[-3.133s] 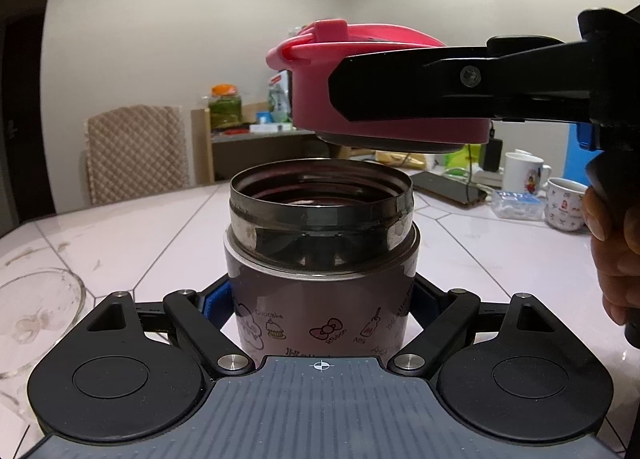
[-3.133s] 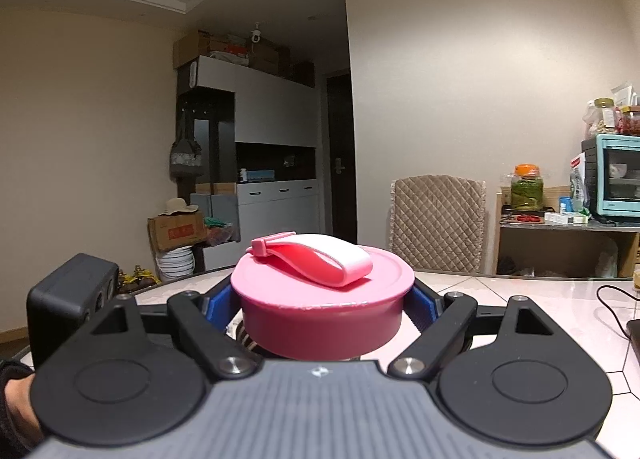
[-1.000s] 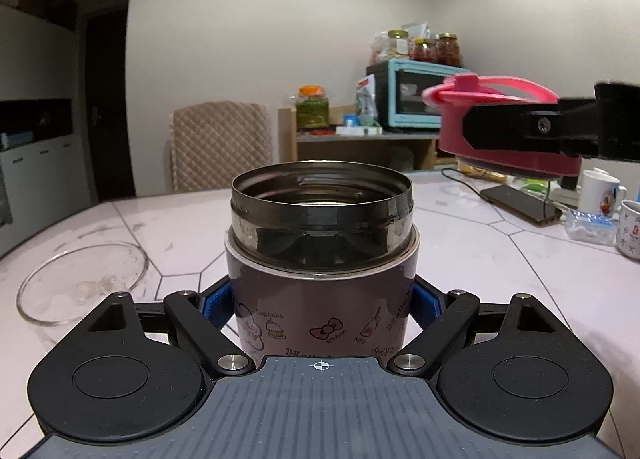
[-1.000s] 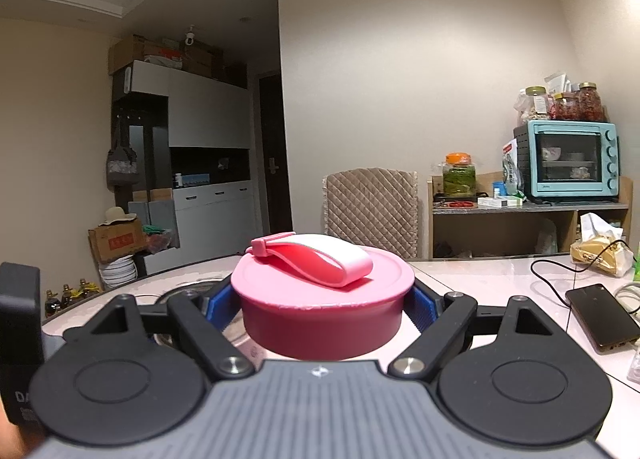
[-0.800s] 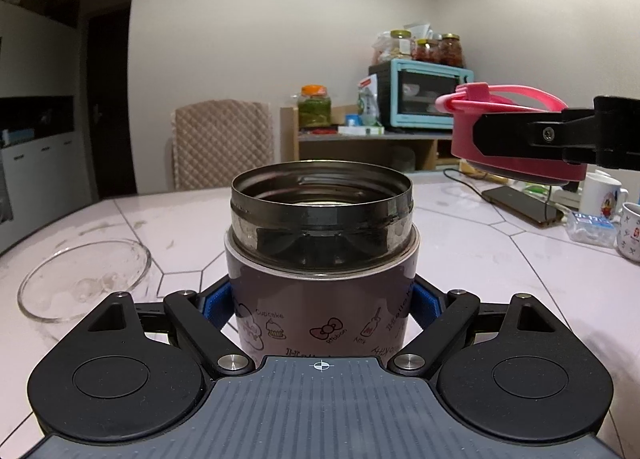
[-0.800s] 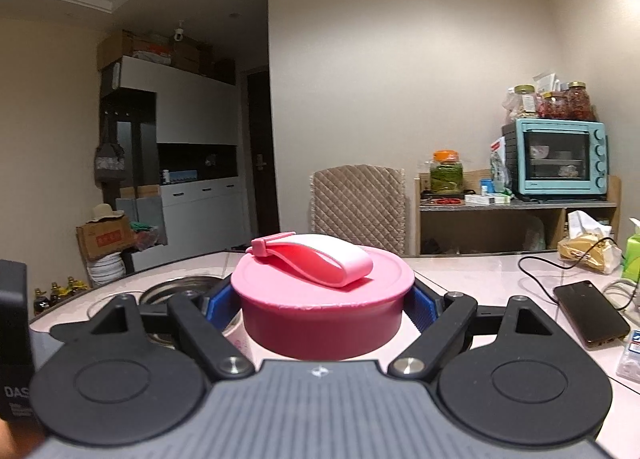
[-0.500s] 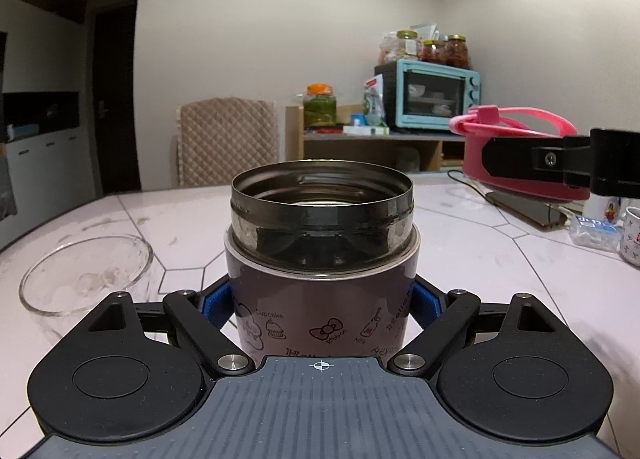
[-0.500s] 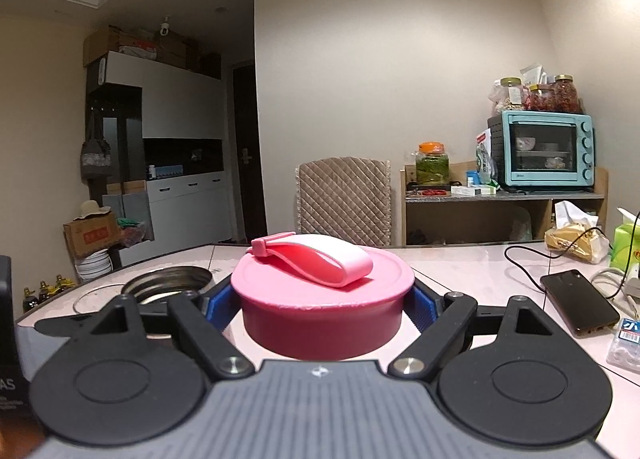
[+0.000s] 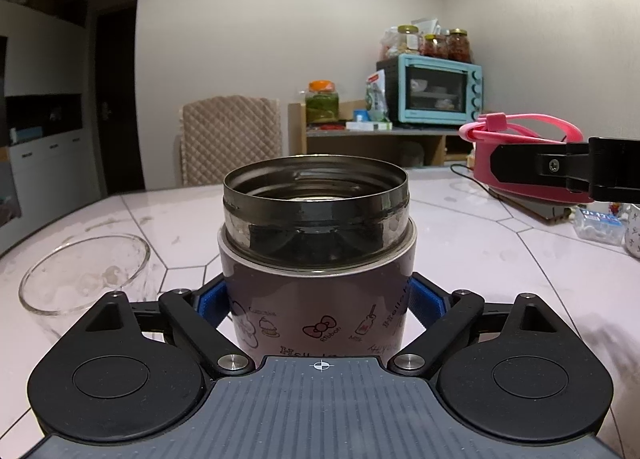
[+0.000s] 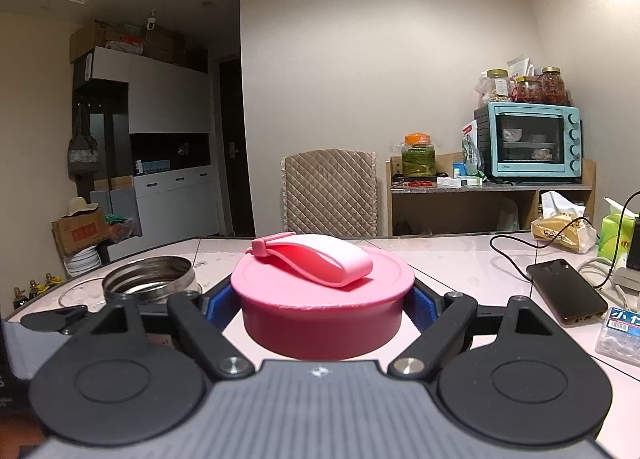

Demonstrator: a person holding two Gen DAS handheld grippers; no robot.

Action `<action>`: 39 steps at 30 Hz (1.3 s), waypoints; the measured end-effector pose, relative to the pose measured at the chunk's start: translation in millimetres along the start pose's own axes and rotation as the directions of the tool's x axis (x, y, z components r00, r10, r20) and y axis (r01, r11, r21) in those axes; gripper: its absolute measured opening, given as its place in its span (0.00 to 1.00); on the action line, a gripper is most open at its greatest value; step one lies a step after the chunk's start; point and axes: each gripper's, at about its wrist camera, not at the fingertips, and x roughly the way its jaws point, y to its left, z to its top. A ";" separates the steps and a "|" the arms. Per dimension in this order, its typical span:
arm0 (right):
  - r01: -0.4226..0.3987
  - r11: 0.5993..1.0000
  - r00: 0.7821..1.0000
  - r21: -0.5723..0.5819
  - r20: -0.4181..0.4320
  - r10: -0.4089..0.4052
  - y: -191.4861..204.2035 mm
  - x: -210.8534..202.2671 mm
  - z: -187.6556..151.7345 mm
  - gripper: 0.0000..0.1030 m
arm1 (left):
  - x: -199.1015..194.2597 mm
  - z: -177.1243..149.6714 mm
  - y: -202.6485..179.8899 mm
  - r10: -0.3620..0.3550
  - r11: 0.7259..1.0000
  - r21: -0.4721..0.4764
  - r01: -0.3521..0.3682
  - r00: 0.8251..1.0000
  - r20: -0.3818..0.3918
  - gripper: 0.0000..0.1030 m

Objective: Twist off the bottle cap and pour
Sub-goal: 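Lift the open tumbler with the left gripper toward the glass cup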

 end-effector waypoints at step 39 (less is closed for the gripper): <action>0.044 0.999 0.996 -0.013 -0.083 -0.045 -0.6 4.8 -14.2 0.83 | -31.1 -8.0 0.0 -0.042 0.999 0.008 0.042 0.999 -0.021 1.00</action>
